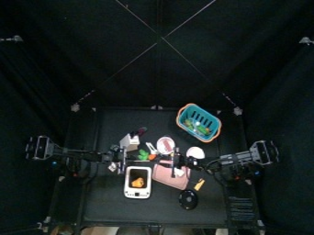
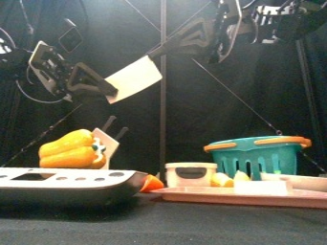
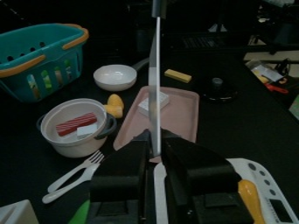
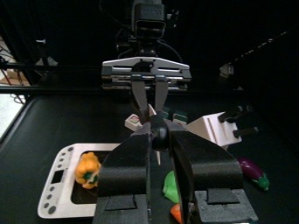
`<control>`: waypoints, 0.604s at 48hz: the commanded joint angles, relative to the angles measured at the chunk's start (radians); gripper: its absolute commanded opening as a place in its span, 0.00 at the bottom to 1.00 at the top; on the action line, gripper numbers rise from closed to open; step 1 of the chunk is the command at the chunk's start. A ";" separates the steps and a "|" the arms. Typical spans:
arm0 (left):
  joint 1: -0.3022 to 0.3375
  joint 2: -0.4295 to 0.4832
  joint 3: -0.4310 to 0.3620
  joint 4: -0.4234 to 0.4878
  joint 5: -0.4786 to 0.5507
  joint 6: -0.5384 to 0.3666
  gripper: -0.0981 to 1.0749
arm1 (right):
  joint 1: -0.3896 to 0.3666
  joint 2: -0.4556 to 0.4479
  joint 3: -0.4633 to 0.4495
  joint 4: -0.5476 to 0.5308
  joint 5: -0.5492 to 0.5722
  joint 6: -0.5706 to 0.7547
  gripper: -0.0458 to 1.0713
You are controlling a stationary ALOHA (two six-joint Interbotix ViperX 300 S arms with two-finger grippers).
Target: Grab cleaver with other hand
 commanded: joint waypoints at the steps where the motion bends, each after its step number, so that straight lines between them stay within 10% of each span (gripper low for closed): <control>1: 0.003 -0.008 -0.011 0.002 -0.011 0.000 0.52 | 0.000 -0.012 -0.025 0.014 -0.014 -0.002 0.42; 29: -0.018 -0.147 0.063 0.002 -0.009 -0.008 0.41 | 0.002 0.034 -0.026 0.146 0.041 0.000 0.42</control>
